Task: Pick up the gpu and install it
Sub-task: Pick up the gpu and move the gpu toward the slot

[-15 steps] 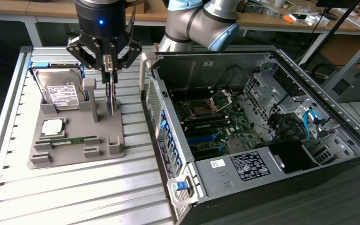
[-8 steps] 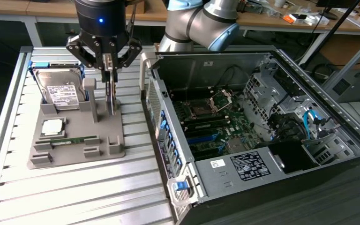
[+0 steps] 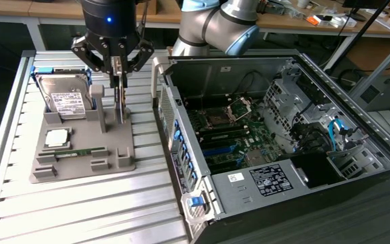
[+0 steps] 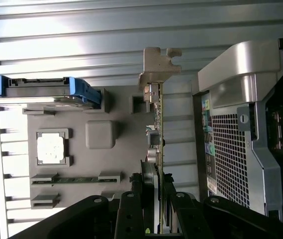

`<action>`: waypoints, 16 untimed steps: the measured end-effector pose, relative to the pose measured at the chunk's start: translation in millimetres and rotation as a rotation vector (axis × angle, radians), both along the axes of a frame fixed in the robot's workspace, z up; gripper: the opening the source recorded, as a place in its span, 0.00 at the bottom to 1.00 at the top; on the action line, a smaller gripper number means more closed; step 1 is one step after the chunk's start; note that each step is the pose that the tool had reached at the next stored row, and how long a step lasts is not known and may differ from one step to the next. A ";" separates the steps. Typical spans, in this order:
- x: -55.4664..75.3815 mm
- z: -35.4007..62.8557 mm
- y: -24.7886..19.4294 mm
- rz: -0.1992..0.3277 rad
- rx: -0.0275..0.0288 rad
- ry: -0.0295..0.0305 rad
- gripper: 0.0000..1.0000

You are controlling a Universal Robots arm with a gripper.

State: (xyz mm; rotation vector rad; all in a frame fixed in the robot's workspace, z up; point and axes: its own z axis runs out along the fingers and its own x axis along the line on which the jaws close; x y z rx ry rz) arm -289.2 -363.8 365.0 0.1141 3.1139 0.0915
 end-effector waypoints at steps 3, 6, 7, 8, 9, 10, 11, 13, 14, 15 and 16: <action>0.0 1.3 0.0 0.000 0.0001 0.0000 0.27; 0.0 2.7 0.0 0.000 0.0002 0.0000 0.27; 0.0 3.1 0.0 0.000 0.0003 -0.0001 0.27; 0.0 3.5 0.0 0.000 0.0003 -0.0001 0.27; 0.0 3.8 0.0 0.000 0.0004 -0.0002 0.27; 0.0 4.7 0.0 0.000 0.0005 0.0000 0.27; 0.0 5.6 0.0 0.000 0.0005 0.0000 0.27; 0.0 6.5 0.0 0.000 0.0007 0.0000 0.27; 0.0 7.1 0.0 0.000 0.0008 0.0000 0.27; 0.0 7.4 0.0 0.000 0.0008 0.0000 0.27; 0.0 7.8 0.0 0.000 0.0009 -0.0001 0.27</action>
